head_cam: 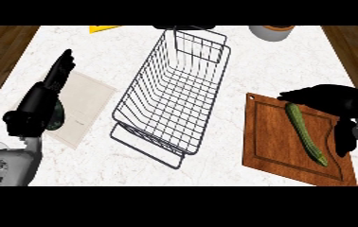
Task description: Pick the squash from the cutting board and place it in the basket
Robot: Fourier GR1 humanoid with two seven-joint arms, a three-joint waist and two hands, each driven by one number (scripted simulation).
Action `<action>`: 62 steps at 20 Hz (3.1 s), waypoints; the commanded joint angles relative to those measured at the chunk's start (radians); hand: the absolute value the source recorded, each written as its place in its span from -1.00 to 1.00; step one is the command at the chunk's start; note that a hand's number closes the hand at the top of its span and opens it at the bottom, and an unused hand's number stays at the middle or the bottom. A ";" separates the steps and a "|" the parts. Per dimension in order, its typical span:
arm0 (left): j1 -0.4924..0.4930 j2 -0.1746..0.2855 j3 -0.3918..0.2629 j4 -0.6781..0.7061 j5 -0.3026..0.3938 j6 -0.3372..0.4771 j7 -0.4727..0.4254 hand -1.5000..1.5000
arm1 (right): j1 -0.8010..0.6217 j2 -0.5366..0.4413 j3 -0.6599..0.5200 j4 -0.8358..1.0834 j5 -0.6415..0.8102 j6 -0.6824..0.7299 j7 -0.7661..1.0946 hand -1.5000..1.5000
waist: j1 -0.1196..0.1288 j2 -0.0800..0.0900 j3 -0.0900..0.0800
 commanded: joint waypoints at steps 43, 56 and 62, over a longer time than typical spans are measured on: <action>0.004 -0.174 0.097 -0.031 -0.180 -0.100 0.009 0.00 | 0.013 0.289 -0.245 0.493 0.495 -0.265 -0.294 1.00 | -0.002 0.000 0.000; -0.041 -0.165 0.126 -0.025 -0.167 -0.129 0.054 0.00 | 0.060 0.313 -0.263 0.536 0.544 -0.536 -0.404 1.00 | -0.007 -0.001 0.000; 0.054 -0.132 0.175 -0.021 -0.156 -0.131 -0.011 0.00 | 0.148 0.398 -0.513 0.471 0.473 -0.630 0.147 1.00 | -0.065 -0.022 -0.003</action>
